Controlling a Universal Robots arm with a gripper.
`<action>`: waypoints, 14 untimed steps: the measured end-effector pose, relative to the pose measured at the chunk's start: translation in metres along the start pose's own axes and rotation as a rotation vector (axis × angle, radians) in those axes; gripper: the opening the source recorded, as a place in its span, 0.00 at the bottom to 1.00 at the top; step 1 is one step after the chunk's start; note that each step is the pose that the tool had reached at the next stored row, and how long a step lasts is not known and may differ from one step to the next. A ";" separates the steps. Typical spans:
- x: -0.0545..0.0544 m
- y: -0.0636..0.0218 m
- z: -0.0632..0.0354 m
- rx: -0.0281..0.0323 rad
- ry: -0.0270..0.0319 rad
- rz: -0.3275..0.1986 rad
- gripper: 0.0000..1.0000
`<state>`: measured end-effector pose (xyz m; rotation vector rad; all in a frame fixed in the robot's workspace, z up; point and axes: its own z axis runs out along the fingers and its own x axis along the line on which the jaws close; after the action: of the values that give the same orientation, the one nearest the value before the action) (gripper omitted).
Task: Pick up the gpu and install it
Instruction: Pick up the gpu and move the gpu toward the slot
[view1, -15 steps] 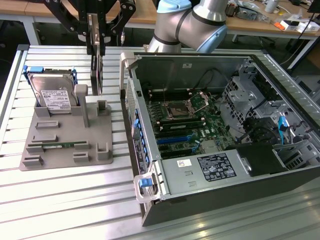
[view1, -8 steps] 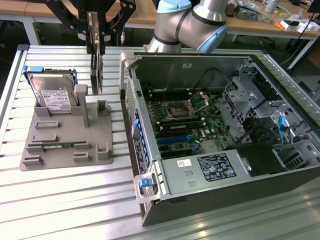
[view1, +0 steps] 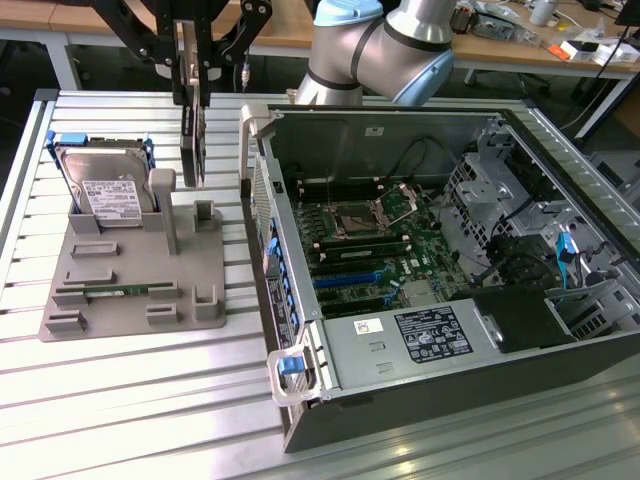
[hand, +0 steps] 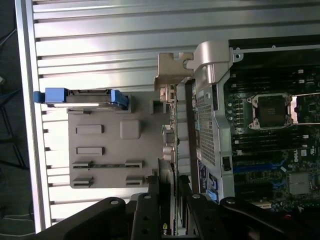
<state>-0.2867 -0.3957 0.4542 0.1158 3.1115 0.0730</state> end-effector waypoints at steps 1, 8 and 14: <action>0.000 0.0000 -0.0002 0.0000 0.0000 0.000 0.26; 0.000 0.0001 -0.0023 -0.0003 0.0000 0.000 0.26; 0.000 0.0002 -0.0037 -0.0006 0.0001 0.000 0.26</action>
<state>-0.2867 -0.3958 0.4578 0.1157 3.1116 0.0740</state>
